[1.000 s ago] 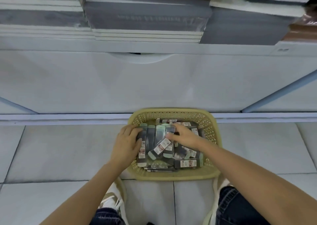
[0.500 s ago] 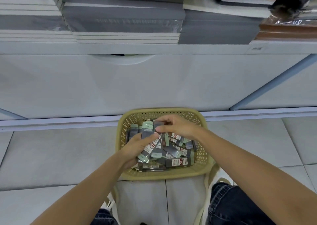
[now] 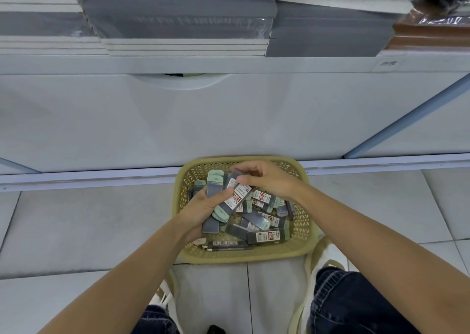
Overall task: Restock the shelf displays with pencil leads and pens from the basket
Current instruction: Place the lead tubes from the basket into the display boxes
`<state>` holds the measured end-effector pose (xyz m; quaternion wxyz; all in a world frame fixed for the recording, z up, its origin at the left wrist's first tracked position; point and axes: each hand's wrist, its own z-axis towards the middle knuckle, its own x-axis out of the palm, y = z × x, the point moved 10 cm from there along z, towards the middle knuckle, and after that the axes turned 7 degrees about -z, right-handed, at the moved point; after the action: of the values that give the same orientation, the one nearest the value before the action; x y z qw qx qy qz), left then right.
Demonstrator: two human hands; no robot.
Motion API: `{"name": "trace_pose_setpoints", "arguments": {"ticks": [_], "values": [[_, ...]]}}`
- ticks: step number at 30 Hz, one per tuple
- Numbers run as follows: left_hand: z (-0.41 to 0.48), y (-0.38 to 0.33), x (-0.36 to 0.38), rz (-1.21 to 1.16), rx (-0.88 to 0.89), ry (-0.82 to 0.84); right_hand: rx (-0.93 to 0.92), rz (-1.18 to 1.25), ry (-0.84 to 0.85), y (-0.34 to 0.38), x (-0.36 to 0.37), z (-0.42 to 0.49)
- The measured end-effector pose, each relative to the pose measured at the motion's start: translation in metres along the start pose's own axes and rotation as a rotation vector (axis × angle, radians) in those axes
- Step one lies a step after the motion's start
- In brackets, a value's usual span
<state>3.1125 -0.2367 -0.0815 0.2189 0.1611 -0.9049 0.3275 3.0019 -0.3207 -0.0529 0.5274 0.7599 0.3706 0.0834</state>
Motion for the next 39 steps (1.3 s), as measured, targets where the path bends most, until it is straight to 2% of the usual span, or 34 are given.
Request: {"name": "trace_pose_setpoints", "arguments": {"ticks": [6,9,11,15,20,22,25,29,31,37,39], "values": [[0.002,-0.013,-0.022,0.026,0.072,-0.162,0.032,0.087,-0.072,-0.01,-0.013,-0.002],[0.002,-0.018,-0.027,-0.048,0.092,-0.208,0.053,-0.045,0.034,-0.016,-0.003,-0.006],[0.002,-0.023,-0.028,-0.099,0.114,-0.222,0.059,-0.053,0.044,-0.022,0.002,-0.008],[-0.001,-0.037,-0.038,-0.212,0.245,-0.251,0.096,0.096,-0.1,-0.032,-0.007,-0.009],[-0.005,-0.036,-0.033,-0.158,0.296,-0.284,0.11,0.325,-0.329,-0.031,-0.016,-0.008],[-0.006,-0.036,-0.026,-0.123,0.32,-0.293,0.093,0.342,-0.366,-0.026,-0.011,-0.008],[-0.008,-0.044,-0.025,-0.142,0.387,-0.331,0.035,0.308,-0.287,-0.013,0.002,-0.007],[-0.012,-0.051,-0.029,-0.252,0.406,-0.329,-0.001,0.17,-0.036,0.004,0.019,-0.012],[-0.014,-0.055,-0.026,-0.252,0.41,-0.308,0.012,0.118,0.035,0.008,0.025,-0.015],[-0.029,-0.08,-0.004,0.009,0.462,-0.207,-0.013,-0.025,0.053,0.032,0.016,-0.026],[-0.037,-0.091,0.005,0.068,0.491,-0.19,-0.036,-0.067,0.009,0.051,0.003,-0.028]]}}
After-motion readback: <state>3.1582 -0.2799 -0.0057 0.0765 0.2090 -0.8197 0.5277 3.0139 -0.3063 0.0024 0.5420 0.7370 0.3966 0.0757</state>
